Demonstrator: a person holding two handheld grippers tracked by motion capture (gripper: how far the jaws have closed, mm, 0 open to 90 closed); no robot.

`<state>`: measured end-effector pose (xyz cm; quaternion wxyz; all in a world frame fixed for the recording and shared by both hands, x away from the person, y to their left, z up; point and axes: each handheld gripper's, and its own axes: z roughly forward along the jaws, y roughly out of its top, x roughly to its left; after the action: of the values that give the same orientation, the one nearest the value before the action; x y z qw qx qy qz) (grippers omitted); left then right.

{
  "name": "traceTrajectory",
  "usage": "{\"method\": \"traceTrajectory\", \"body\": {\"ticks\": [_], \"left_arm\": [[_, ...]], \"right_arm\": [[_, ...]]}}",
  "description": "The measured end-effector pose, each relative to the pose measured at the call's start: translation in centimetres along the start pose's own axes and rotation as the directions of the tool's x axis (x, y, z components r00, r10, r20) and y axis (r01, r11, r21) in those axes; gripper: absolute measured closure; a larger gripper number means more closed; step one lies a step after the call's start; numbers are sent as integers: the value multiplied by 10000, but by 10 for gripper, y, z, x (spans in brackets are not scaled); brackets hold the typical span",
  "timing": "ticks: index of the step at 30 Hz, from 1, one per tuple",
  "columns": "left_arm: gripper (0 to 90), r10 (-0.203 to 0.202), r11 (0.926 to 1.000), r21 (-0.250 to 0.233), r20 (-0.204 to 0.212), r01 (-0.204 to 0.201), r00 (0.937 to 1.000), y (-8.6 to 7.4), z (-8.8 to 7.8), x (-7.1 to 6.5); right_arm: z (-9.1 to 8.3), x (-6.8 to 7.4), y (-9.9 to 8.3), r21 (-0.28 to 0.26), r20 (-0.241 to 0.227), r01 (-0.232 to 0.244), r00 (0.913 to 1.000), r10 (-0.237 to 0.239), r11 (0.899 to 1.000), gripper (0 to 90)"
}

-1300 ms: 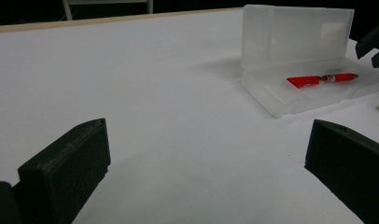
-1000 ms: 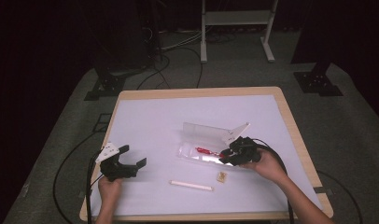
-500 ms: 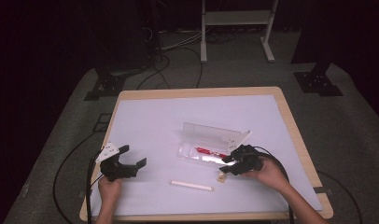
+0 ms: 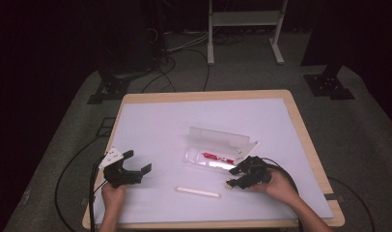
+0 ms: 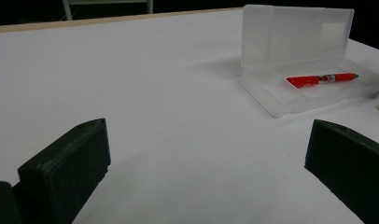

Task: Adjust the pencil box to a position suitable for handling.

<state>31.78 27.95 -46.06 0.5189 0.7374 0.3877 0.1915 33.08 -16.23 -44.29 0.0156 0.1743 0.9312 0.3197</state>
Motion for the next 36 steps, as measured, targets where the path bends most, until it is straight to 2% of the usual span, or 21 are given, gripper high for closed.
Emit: {"method": "traceTrajectory", "body": {"ticks": [19,25,27,31,36], "left_arm": [[0,-4,10000,-15,12,4,10000,0,0,0],[0,-9,10000,-11,13,9,10000,0,0,0],[0,-9,10000,-14,13,9,10000,0,0,0],[0,-14,10000,-35,18,14,10000,0,0,0],[0,-14,10000,-42,21,14,10000,0,0,0]], "right_arm": [[12,3,0,258,-25,20,10000,-20,9997,499],[15,3,0,372,-41,113,9999,-112,9992,519],[15,4,1,427,-78,-32,10000,35,9991,520],[16,4,1,465,-129,-14,9999,20,9989,546],[17,3,2,502,-131,130,9998,-124,9987,570]]}}
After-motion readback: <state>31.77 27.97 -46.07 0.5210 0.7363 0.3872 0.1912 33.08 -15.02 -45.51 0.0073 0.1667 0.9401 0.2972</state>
